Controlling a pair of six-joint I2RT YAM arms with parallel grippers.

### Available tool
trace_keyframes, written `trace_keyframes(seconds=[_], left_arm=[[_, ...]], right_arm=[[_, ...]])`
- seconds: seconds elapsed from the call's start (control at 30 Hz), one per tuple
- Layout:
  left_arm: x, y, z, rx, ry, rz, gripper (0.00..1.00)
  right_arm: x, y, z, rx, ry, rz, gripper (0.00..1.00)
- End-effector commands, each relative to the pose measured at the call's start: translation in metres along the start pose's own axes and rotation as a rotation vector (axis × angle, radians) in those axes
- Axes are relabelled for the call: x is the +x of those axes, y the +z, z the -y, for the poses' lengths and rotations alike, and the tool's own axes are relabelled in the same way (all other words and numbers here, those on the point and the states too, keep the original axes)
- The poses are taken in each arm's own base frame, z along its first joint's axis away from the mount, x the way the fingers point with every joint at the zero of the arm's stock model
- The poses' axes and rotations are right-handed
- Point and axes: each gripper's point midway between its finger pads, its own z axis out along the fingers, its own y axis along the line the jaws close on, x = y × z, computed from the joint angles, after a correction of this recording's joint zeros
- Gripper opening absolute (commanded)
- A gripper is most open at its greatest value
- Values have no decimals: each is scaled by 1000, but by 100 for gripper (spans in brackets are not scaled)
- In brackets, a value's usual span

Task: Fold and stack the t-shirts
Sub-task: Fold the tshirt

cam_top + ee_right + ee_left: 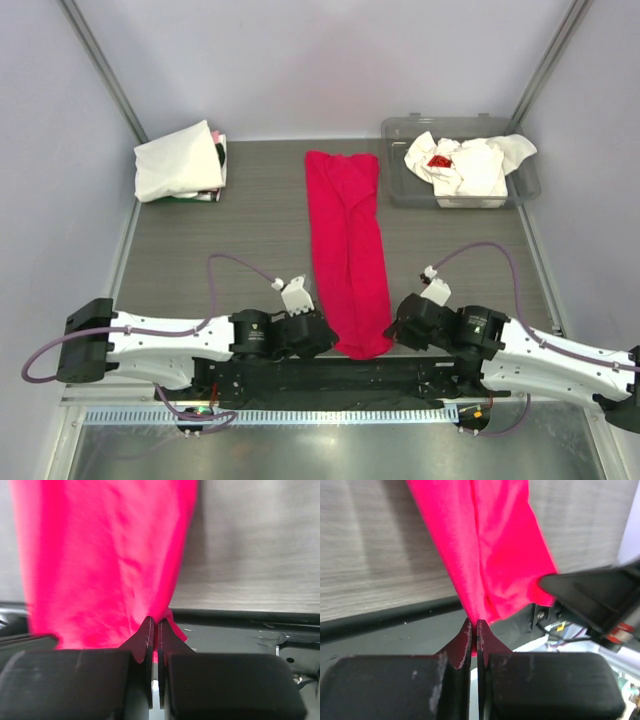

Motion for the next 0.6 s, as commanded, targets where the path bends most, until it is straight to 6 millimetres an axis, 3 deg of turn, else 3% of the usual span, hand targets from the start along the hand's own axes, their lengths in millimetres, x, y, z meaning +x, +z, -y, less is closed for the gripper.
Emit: trace_keyframes(seconds=[0.0,0.07,0.2,0.27,0.57], left_arm=[[-32,-17,-7,-54,53,126,0],[-50,-27,-3,-71,68,175,0],[-79,-33,-2,-90,95,203,0],[-99,-34,3,-79,69,232,0],[-175,-1,9,-105,45,252,0]], right_arm=[[-45,-27,-11,47,-27,191,1],[-59,-38,-22,50,-57,241,1],[-86,-41,-35,124,-121,337,1],[-109,-45,-44,154,-148,388,1],[-204,-26,-79,222,-186,437,1]])
